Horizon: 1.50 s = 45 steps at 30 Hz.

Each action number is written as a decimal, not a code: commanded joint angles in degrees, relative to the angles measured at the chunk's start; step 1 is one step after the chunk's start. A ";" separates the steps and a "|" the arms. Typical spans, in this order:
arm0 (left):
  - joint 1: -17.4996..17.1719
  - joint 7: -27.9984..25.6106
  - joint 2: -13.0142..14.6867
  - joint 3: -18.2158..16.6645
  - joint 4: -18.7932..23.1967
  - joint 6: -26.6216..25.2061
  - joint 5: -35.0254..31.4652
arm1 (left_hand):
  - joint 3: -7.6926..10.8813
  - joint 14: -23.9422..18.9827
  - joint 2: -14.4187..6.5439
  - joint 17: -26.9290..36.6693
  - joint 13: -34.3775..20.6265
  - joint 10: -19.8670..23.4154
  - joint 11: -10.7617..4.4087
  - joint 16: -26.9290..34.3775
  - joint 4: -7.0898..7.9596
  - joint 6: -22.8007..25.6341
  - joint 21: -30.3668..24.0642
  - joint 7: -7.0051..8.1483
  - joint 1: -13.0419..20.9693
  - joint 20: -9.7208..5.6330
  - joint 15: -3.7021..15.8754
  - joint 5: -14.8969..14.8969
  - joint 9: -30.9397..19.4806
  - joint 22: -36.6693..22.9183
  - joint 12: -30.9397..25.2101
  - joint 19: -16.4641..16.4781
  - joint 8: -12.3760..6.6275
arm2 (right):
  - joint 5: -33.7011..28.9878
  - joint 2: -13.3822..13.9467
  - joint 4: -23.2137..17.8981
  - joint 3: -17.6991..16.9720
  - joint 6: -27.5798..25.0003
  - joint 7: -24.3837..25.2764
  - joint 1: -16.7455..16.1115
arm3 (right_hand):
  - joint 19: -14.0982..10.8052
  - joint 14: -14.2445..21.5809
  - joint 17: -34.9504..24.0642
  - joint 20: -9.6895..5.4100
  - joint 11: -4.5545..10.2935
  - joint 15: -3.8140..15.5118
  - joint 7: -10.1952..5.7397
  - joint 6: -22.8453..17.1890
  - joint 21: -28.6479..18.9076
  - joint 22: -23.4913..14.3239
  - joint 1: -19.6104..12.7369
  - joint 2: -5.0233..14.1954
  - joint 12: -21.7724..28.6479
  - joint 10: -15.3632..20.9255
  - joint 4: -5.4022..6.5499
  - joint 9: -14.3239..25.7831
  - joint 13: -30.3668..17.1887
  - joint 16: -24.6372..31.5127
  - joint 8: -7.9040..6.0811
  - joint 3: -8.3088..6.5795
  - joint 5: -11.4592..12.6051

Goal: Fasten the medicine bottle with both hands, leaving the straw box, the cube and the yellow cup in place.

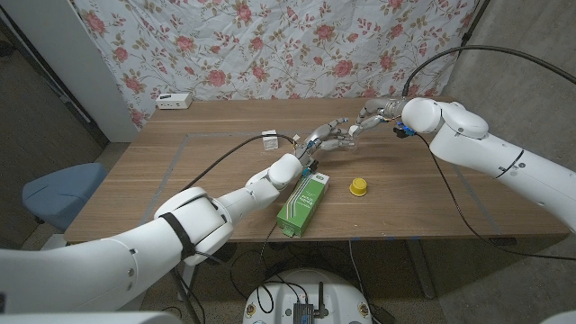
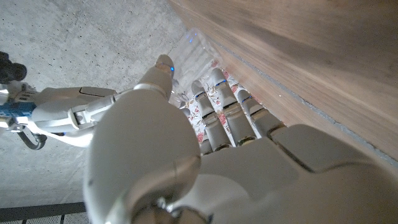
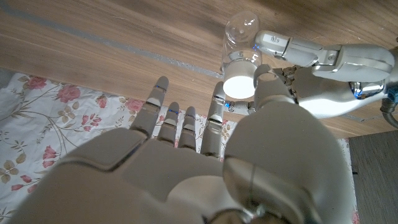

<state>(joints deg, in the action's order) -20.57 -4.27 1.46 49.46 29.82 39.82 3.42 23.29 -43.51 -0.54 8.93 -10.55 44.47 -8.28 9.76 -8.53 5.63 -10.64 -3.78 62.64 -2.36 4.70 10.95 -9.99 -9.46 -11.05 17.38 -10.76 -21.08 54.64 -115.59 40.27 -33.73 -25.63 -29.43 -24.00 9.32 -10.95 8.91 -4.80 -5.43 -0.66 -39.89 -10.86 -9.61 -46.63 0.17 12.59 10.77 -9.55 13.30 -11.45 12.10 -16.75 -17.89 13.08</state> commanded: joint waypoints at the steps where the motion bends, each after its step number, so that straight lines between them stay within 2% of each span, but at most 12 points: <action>1: 0.22 0.32 -0.22 0.20 -0.46 0.07 0.25 | 0.57 -0.25 0.19 0.12 -0.29 0.45 -0.11 -0.03 -0.01 0.16 -0.13 0.54 -0.49 -8.43 6.68 0.10 -0.18 -0.16 -0.21 0.35 -0.05 | 0.15 -0.27 0.14 -0.07 -0.41 0.88 -0.41 | -0.65 0.83 0.01 -0.20 0.15 -0.03 -0.18 -1.15 -0.53 -0.17 -0.46 0.04 0.50 1.05 0.41 0.13 -0.14 0.46 -0.40 -0.17 -0.30; 8: -0.06 0.32 -0.01 0.20 0.09 -0.04 0.28 | 0.69 -0.22 0.21 0.12 -0.30 0.54 -0.10 -0.03 -0.08 0.25 -0.14 0.58 -0.45 -8.43 6.74 0.12 -0.18 -0.16 -0.24 0.36 -0.07 | 0.26 -0.46 -0.07 -0.06 -1.16 1.35 -0.67 | -1.06 1.37 0.01 -0.44 0.18 0.29 -0.53 -2.45 -0.59 -0.17 -0.51 0.10 0.61 1.79 0.50 0.10 -0.12 0.56 -0.72 -0.13 -0.45; 32: -0.53 0.45 0.29 0.09 1.09 -0.35 0.22 | 0.93 -0.35 0.27 0.13 -0.31 0.46 -0.09 0.01 -0.04 0.37 -0.14 0.89 -0.66 -8.38 6.49 0.12 -0.18 -0.16 -0.20 0.36 -0.08 | 0.32 -0.81 -0.84 -0.01 -3.38 4.71 -1.80 | -3.08 3.85 -0.21 -1.14 -0.18 1.53 0.19 -7.11 -0.86 -0.20 1.87 0.67 1.16 5.24 1.88 0.01 -0.09 1.13 -1.76 0.87 -1.16; 45: -0.47 0.64 0.11 0.04 0.70 -0.11 0.31 | 1.10 -0.42 0.26 0.13 -0.31 0.34 -0.13 0.02 -0.04 0.34 -0.14 1.14 -0.75 -8.26 6.49 0.12 -0.18 -0.16 -0.16 0.38 -0.06 | -3.48 -0.77 -2.02 2.04 -5.99 4.65 -1.19 | -4.67 5.81 -0.25 -1.62 -0.35 2.42 0.47 -11.14 -1.02 -0.20 3.58 0.79 1.60 7.99 2.36 -0.23 -0.04 1.50 -2.62 1.64 -1.43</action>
<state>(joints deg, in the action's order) -21.08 -3.80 1.73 49.59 30.87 39.48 3.66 23.93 -43.51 -0.16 8.93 -10.55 44.48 -8.29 9.76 -8.69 5.92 -10.64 -3.06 62.28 -2.36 4.70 10.95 -9.99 -9.46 -10.76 17.38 -10.76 -22.00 53.91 -116.73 40.88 -37.91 -21.16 -30.96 -28.11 14.43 -11.07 7.45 -5.11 -2.97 -0.28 -50.09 -11.51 -9.76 -43.62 0.84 13.78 17.83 -7.31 12.88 -11.46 13.32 -18.98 -16.39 11.81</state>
